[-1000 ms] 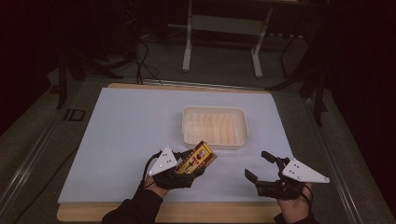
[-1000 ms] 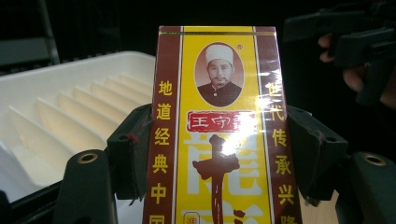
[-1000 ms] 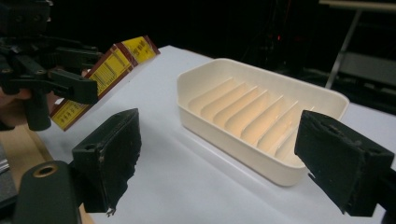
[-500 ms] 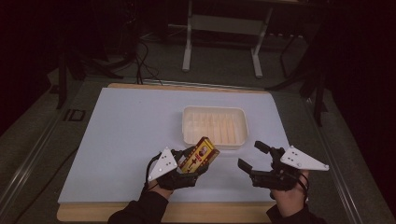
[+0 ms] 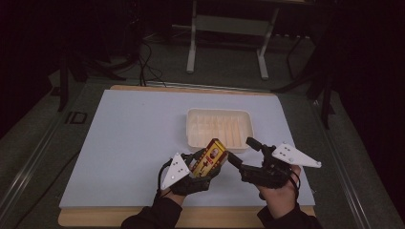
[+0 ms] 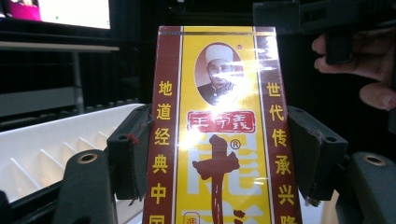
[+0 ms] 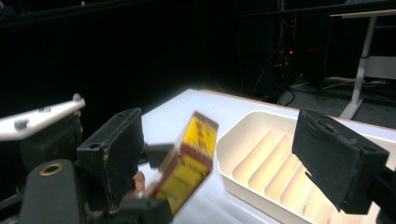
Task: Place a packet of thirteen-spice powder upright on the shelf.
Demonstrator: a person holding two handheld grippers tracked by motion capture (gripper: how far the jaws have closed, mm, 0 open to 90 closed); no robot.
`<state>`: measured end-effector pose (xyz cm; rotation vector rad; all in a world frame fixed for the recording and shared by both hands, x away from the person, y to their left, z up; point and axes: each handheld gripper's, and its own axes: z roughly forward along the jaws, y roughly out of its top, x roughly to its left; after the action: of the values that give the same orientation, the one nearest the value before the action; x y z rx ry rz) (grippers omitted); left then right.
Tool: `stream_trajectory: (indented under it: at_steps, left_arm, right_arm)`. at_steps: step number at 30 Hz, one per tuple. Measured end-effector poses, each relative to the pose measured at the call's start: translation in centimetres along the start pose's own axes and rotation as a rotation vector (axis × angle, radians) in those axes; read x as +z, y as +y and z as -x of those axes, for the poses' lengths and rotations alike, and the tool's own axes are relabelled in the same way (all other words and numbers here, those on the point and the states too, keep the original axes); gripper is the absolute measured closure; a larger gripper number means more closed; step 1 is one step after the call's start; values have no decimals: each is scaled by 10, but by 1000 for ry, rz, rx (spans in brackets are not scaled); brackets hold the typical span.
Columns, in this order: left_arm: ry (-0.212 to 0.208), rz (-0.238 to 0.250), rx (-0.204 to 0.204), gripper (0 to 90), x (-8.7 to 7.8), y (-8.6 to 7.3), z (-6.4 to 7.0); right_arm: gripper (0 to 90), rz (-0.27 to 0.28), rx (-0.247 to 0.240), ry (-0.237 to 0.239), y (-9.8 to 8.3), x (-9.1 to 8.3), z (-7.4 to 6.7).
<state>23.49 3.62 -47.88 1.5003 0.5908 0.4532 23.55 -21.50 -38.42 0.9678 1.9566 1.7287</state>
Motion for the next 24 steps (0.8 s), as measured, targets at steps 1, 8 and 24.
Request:
stream_trajectory:
  at_steps: [1,8,24]
  left_arm:
    - [4,9,4,333,0,-1,1]
    - [10,36,29,333,1,-5,5]
    - [37,89,57,330,0,-9,8]
  right_arm:
    - [168,0,11,-1,0,2,0]
    - [282,-26,112,-9,-5,17,-3]
    - [661,-123,294,16,-16,44,-15]
